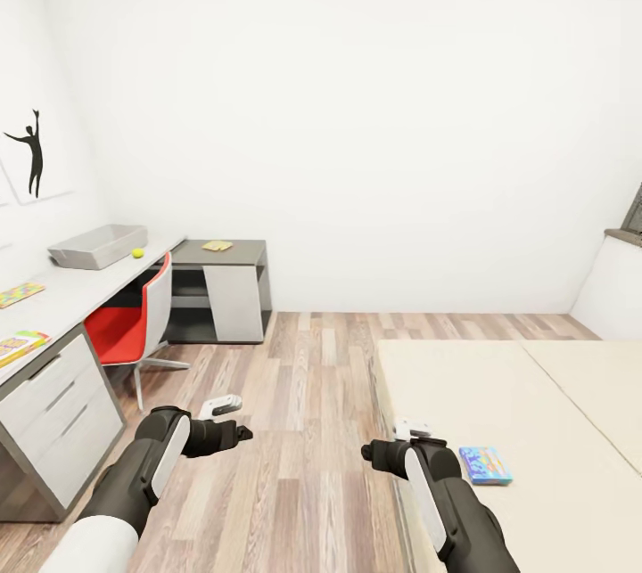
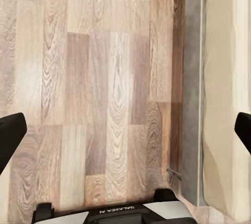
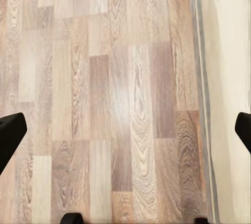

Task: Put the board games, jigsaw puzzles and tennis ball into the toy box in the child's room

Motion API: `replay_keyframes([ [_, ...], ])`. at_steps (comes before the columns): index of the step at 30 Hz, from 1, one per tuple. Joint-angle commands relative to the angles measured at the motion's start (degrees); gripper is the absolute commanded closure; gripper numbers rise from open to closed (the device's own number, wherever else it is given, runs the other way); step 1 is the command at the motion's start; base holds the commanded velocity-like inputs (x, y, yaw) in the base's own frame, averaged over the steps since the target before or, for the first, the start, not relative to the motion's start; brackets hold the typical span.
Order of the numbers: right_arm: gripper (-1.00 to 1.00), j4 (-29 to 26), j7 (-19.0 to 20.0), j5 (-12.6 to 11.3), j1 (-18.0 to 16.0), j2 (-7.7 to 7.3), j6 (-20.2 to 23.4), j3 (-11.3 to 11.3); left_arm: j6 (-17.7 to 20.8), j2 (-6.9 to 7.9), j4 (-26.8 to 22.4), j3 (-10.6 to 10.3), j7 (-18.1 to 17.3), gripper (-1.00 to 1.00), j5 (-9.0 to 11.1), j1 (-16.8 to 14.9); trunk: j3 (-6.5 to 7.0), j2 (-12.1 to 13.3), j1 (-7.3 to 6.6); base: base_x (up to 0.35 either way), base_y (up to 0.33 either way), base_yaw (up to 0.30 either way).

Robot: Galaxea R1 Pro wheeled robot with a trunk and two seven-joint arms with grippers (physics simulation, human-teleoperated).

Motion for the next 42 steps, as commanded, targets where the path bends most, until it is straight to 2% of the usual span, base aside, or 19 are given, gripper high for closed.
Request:
replay_keyframes([
  [1, -1.00, -0.06, -0.54, -0.62, -0.05, 0.04, 0.19, -0.06, 0.29, 0.00, -0.04, 0.09, -0.12, -1.00, 0.14, -0.05, -0.14, -0.14, 0.04, 0.000, -0.185, 0.000],
  [35, -1.00, -0.05, -0.57, -0.62, -0.05, 0.04, 0.18, -0.06, 0.33, 0.00, -0.04, 0.08, -0.12, -1.00, 0.13, -0.05, -0.14, -0.14, 0.04, 0.000, -0.186, 0.000],
  [42, -1.00, -0.05, -0.57, -0.62, -0.05, 0.04, 0.18, -0.06, 0.31, 0.00, -0.03, 0.10, -0.12, -1.00, 0.17, -0.05, -0.14, -0.14, 0.04, 0.000, -0.076, 0.000],
])
